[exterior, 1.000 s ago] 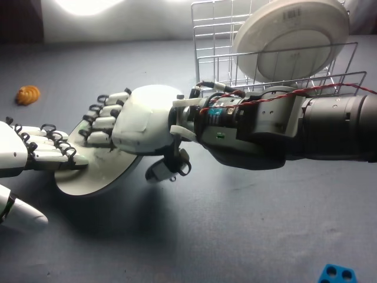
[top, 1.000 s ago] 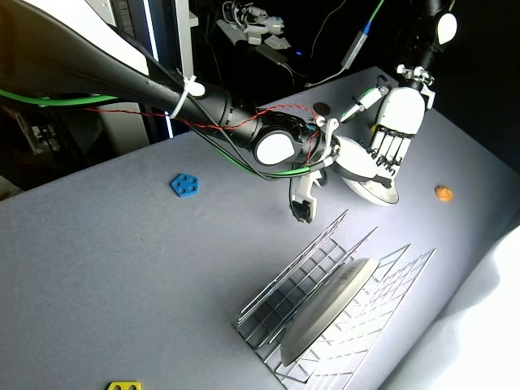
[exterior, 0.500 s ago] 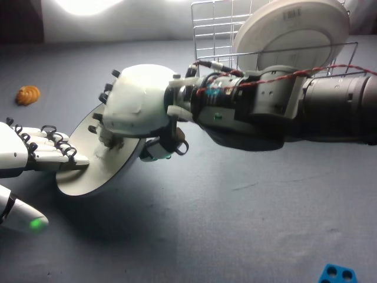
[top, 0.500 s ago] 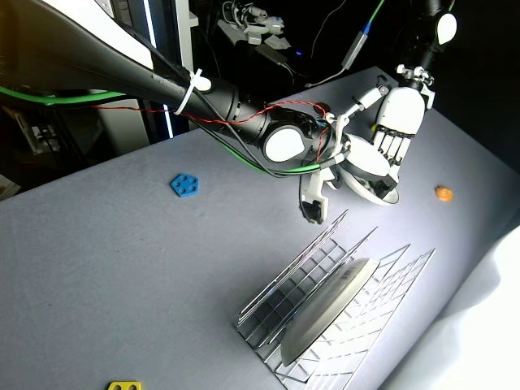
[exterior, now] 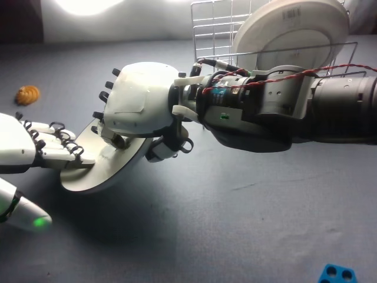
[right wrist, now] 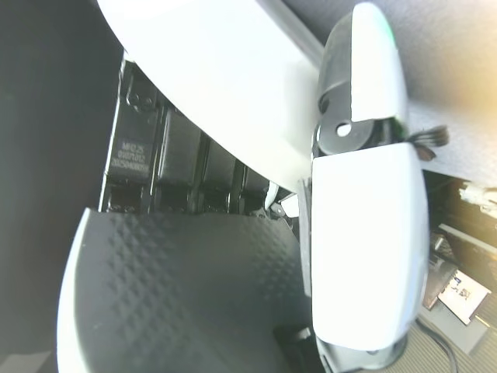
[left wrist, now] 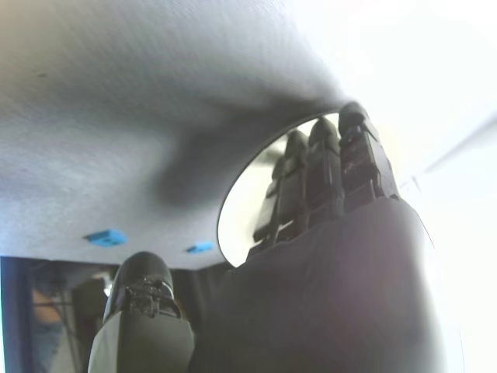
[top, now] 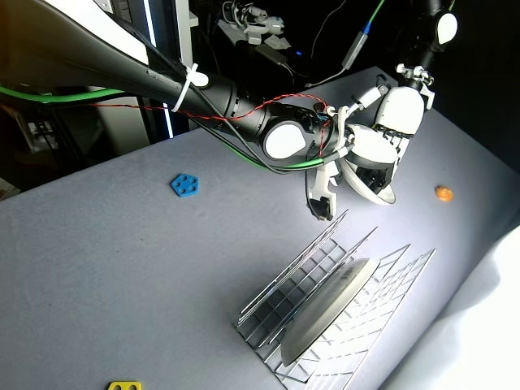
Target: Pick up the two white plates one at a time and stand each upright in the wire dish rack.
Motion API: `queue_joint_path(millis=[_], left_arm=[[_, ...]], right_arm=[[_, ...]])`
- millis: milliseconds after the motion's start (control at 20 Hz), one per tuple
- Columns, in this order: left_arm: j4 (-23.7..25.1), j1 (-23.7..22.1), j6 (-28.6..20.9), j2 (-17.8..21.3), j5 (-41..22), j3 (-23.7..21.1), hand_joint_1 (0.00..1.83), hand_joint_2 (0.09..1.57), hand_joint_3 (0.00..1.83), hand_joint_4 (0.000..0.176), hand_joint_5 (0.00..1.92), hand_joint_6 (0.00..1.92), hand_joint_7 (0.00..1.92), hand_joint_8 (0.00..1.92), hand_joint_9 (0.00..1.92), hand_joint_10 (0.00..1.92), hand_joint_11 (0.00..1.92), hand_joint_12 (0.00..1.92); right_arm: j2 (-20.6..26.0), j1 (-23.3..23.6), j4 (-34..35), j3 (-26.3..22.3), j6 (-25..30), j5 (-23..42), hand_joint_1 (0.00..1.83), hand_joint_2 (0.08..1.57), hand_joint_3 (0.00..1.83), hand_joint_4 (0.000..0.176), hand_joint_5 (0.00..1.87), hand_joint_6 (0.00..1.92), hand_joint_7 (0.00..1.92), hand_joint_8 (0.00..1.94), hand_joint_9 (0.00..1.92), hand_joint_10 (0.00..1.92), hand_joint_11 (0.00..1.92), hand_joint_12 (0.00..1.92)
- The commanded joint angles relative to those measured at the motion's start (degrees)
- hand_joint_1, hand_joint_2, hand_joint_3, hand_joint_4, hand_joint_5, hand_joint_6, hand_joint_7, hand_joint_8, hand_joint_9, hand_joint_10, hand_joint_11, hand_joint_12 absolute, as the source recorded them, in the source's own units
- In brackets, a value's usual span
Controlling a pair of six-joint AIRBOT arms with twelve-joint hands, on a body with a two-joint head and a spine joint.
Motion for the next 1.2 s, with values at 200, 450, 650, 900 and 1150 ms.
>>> queue_joint_path(millis=[200,450,650,900,1150], left_arm=[[-1.3,-8.94,0.12,2.0,-3.38,-0.63,0.0,1.06,0.0,0.0,0.11,0.01,0.14,0.0,0.1,0.0,0.02,0.06],[-0.98,-13.23,0.13,3.52,-4.0,-0.34,0.0,1.06,0.0,0.0,0.1,0.01,0.13,0.01,0.08,0.01,0.03,0.01],[2.29,-16.14,-0.39,6.14,-5.13,-1.92,0.0,1.05,0.0,0.0,0.1,0.0,0.12,0.01,0.08,0.01,0.03,0.02],[5.04,-17.17,-2.43,8.14,-5.63,-2.5,0.0,1.06,0.0,0.0,0.11,0.0,0.16,0.01,0.12,0.01,0.04,0.02],[8.33,-16.23,-4.17,11.1,-6.56,-5.01,0.0,1.05,0.0,0.0,0.08,0.0,0.12,0.0,0.08,0.0,0.0,0.01]], right_arm=[[1.34,-0.08,0.64,-2.38,0.24,3.4,1.39,1.06,0.0,0.0,1.0,0.9,1.13,0.71,1.05,0.94,0.94,0.84],[3.37,0.04,0.64,-5.44,0.24,3.62,1.39,1.07,0.0,0.0,0.98,0.95,1.1,0.74,1.05,0.95,0.95,0.84],[5.15,0.84,0.69,-7.59,0.24,3.6,1.39,1.07,0.0,0.0,0.99,0.94,1.1,0.73,1.05,0.95,0.94,0.85],[8.11,3.24,3.44,-10.93,0.24,2.66,1.39,1.06,0.0,0.0,1.01,0.91,1.11,0.72,1.05,0.94,0.94,0.83],[11.78,6.61,6.67,-16.08,0.26,1.6,1.39,1.07,0.0,0.0,0.99,0.93,1.1,0.75,1.05,0.95,0.94,0.83]])
